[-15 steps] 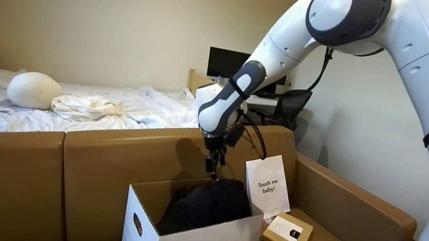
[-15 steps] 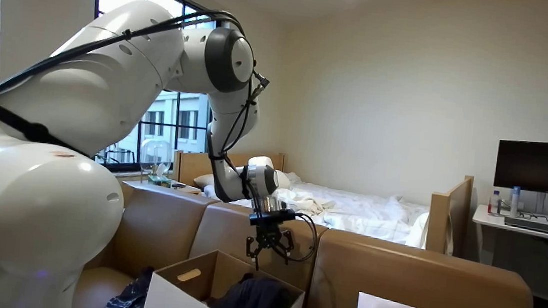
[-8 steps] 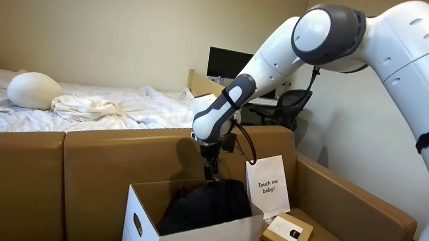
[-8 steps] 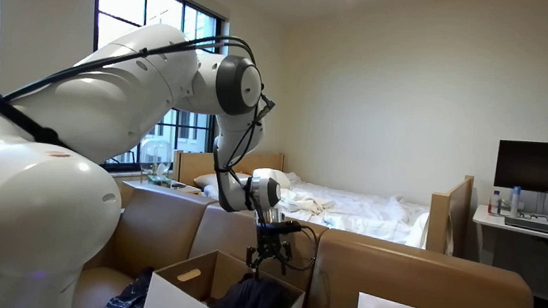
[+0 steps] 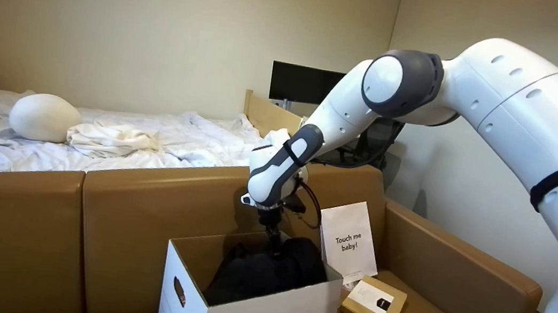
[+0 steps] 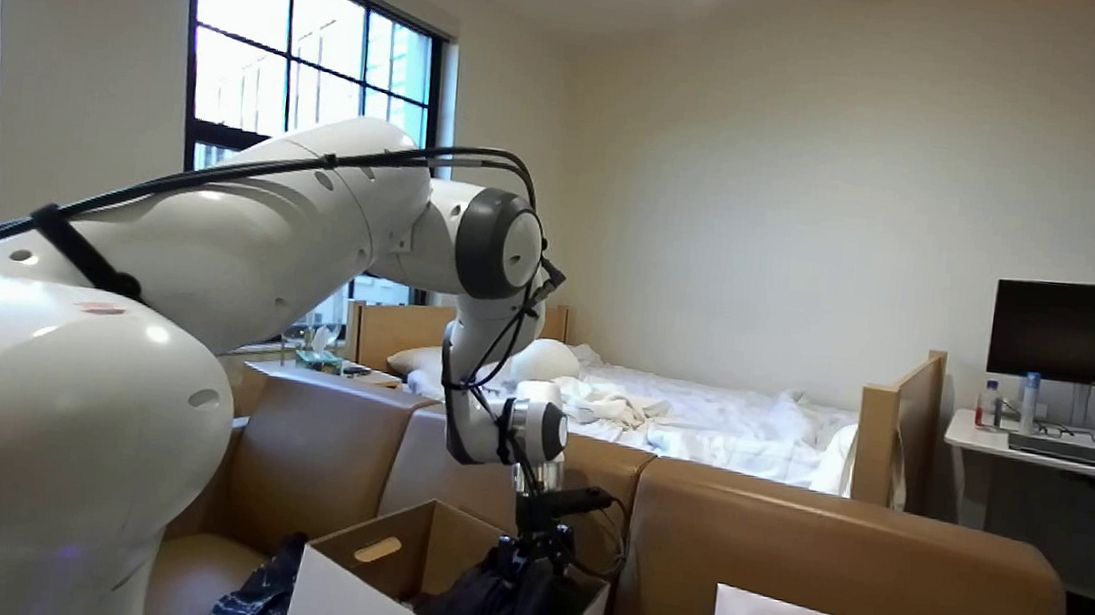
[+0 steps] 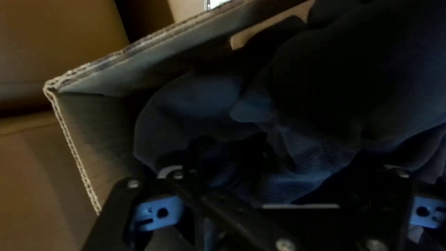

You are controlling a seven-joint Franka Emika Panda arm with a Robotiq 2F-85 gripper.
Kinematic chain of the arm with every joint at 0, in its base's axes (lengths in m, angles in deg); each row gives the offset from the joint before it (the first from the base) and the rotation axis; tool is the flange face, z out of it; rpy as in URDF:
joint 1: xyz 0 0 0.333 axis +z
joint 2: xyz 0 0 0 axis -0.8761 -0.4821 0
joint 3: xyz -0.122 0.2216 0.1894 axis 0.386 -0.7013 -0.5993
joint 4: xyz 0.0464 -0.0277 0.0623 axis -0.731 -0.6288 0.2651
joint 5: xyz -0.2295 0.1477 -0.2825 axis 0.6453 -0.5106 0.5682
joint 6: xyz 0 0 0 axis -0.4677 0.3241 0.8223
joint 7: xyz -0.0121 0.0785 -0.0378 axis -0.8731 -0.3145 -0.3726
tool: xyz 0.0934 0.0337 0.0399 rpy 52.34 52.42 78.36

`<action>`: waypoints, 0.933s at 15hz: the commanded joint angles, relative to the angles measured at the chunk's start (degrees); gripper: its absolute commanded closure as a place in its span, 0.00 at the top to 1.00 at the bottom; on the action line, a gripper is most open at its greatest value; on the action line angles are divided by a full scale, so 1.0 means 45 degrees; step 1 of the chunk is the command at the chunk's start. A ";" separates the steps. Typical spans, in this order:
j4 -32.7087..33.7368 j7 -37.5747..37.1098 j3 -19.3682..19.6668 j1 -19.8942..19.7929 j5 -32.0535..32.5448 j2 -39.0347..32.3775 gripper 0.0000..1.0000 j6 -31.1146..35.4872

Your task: Remove the black jersey out of the box

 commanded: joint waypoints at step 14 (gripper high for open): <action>-0.1442 0.1565 0.0055 0.0374 -0.0130 0.0443 0.09 -0.0196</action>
